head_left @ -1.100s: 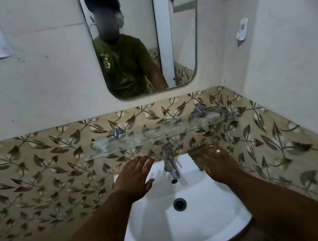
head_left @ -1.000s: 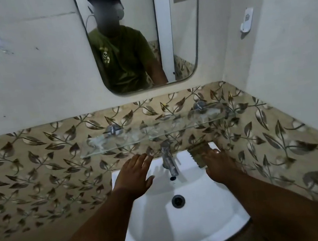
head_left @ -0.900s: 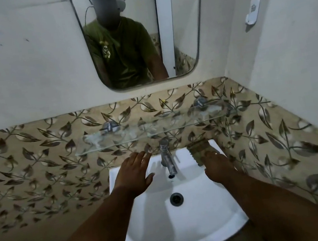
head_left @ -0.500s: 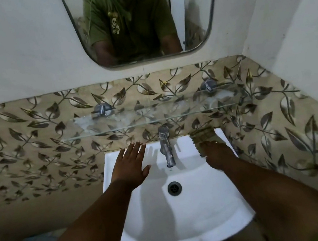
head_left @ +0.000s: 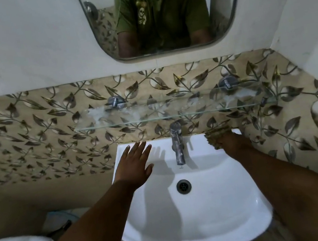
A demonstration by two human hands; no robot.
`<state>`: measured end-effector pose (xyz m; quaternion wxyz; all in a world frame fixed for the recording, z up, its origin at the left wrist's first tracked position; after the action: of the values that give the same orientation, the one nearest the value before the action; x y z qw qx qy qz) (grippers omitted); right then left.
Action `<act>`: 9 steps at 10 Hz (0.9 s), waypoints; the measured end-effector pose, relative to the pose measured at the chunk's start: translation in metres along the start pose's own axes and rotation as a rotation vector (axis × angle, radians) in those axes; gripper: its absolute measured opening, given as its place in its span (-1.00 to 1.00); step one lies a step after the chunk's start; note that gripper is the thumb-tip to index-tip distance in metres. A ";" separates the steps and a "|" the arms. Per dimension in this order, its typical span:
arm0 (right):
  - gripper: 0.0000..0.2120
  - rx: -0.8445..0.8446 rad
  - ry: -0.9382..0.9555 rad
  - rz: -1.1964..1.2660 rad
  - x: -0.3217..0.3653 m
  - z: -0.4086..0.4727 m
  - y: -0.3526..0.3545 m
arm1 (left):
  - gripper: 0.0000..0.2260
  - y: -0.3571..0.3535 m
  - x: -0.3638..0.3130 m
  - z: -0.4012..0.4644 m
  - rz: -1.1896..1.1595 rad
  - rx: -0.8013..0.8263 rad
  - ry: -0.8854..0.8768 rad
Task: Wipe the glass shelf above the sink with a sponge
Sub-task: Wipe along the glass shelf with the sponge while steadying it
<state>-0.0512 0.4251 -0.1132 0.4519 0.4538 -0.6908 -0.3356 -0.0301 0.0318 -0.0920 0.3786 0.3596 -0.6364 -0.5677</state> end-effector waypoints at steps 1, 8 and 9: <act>-0.78 -0.049 0.081 0.151 -0.004 0.002 -0.002 | -0.44 0.001 0.023 -0.016 0.065 -0.071 0.001; -0.25 -0.014 0.406 2.218 0.116 -0.153 -0.063 | -0.47 0.076 0.151 -0.083 -0.100 -0.497 -0.017; -0.08 -0.153 0.378 2.264 0.135 -0.173 -0.025 | -0.37 0.077 0.150 -0.078 -0.100 -0.452 0.035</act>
<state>0.0937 0.2808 -0.0283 0.6173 -0.4125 -0.6014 0.2952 -0.0305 -0.1287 0.0011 0.4319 0.3065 -0.4678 -0.7076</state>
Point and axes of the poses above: each hand's wrist, its own z-axis towards the middle knuckle, its own y-axis out of the back of the hand, x = y × z, the point moved 1 cm from there along z, towards the middle knuckle, and after that the axes turned 7 degrees about x, right-handed, at the moved point
